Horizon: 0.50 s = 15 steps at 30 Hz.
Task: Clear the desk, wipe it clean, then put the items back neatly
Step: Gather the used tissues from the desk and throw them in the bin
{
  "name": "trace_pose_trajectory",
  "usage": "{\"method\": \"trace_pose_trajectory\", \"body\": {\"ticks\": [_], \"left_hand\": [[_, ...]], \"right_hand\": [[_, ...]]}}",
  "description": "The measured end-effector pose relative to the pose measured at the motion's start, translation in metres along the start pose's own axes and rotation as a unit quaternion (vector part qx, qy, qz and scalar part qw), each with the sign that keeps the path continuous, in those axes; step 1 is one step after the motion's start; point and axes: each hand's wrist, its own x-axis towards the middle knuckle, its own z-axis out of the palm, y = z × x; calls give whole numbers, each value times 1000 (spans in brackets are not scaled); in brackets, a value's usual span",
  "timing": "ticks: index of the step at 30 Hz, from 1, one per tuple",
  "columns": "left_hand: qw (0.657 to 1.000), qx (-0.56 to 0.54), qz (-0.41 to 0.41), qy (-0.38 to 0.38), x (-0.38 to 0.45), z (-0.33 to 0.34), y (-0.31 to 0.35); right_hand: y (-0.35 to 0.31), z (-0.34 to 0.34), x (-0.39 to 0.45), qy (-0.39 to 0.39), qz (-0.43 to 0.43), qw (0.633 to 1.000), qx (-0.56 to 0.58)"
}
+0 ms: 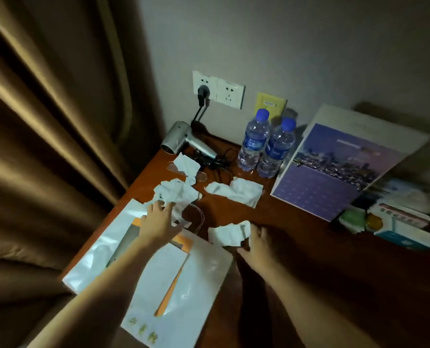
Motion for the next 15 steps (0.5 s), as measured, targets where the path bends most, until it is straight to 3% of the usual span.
{"method": "trace_pose_trajectory", "body": {"ticks": [9,15], "left_hand": [[994,-105,-24,-35,46,4,-3],[989,-132,-33,-60,63,9,-5]], "right_hand": [[-36,6,38,-44,-35,998,26],[-45,15,47,-33,-67,996,-40]]}}
